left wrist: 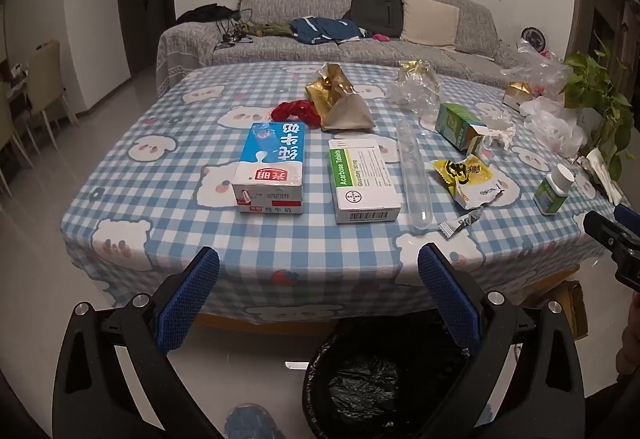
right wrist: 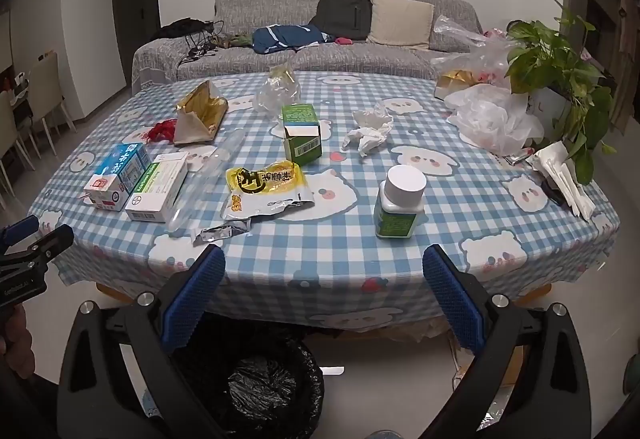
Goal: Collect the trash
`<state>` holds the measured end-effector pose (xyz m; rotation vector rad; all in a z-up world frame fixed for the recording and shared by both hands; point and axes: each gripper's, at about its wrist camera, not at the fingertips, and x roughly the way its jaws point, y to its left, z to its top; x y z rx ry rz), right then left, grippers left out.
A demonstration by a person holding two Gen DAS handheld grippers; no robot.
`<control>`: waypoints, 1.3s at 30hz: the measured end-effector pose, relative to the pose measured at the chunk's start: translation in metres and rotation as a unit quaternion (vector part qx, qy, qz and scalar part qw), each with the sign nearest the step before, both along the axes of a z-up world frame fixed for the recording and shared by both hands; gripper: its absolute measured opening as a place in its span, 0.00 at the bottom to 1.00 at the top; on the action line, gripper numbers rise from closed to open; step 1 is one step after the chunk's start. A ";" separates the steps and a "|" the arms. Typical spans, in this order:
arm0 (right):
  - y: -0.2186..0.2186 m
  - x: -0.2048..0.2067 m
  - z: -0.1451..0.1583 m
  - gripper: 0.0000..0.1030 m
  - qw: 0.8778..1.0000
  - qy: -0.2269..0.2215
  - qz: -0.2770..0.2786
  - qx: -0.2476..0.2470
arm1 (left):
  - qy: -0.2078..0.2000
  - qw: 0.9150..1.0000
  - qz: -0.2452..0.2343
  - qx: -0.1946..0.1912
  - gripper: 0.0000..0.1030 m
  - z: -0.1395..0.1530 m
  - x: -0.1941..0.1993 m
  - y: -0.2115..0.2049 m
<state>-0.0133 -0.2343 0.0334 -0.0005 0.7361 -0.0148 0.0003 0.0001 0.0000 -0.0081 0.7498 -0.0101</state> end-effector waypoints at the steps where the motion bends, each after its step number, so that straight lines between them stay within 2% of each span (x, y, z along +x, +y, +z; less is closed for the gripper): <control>1: 0.000 -0.001 0.000 0.92 1.000 -0.005 0.001 0.003 | -0.002 1.000 -0.002 0.002 0.94 0.000 0.000 -0.001; 5: -0.002 0.001 0.002 0.92 1.000 -0.004 -0.001 0.001 | 0.000 1.000 -0.002 -0.015 0.94 0.001 -0.001 0.000; 39: -0.003 0.003 0.004 0.92 1.000 -0.010 -0.005 -0.002 | -0.005 1.000 0.011 -0.008 0.94 0.005 0.003 0.005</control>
